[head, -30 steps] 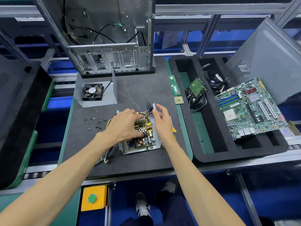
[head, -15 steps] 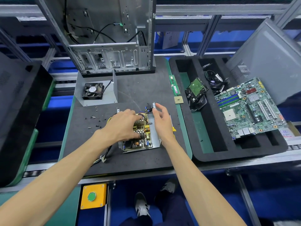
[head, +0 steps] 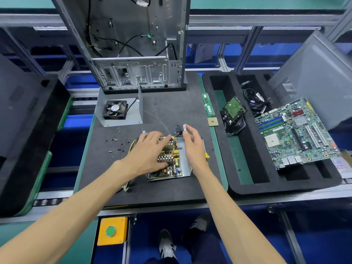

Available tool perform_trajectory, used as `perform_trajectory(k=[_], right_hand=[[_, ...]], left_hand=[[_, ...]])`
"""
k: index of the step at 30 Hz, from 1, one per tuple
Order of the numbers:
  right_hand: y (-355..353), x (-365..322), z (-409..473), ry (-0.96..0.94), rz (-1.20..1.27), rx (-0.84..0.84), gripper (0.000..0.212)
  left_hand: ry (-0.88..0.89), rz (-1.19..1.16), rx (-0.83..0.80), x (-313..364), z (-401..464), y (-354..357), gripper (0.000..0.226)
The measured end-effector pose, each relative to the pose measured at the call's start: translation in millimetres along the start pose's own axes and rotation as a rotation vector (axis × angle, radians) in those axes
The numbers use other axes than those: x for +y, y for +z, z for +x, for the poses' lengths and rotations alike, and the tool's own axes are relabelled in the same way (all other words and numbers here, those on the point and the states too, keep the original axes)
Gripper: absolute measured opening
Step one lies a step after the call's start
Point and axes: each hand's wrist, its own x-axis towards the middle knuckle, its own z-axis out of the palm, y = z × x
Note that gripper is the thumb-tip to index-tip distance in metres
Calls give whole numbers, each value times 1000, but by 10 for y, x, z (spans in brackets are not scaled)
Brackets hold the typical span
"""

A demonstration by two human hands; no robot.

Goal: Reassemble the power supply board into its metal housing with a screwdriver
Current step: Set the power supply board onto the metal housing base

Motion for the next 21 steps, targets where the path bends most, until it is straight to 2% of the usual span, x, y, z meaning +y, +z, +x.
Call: perform_trajectory(k=[2,4,5,8,10,14,17,19,21], right_hand=[[0,-1,-3,1,8,-6,34],[2,-9,-6,9,20,-6,36],[5,-13,-8,15,26,-7,35],[10,-2,-8,34,49,3,33],[14,20,-16,41,77,23,32],[34,48,-3,32,95,84,31],[38,43,35,17,95,108,34],[36,51,46,11,90,100,34],[30,60,46,4,83,90,34]], left_hand=[[-117,-140,184,-10,-120,-35,78],[-349,-259,359,-28,-245,-41,59],[-464,-325,348,-50,-303,-33,55],[-670,-552,101,-113,-406,55,59],[-682,-647,93,-111,-397,101,55],[-660,-727,215,-99,-292,104,46],[-650,-706,182,-164,-251,51,47],[-645,-521,124,-188,-262,2,50],[-551,-278,219,-189,-265,-61,61]])
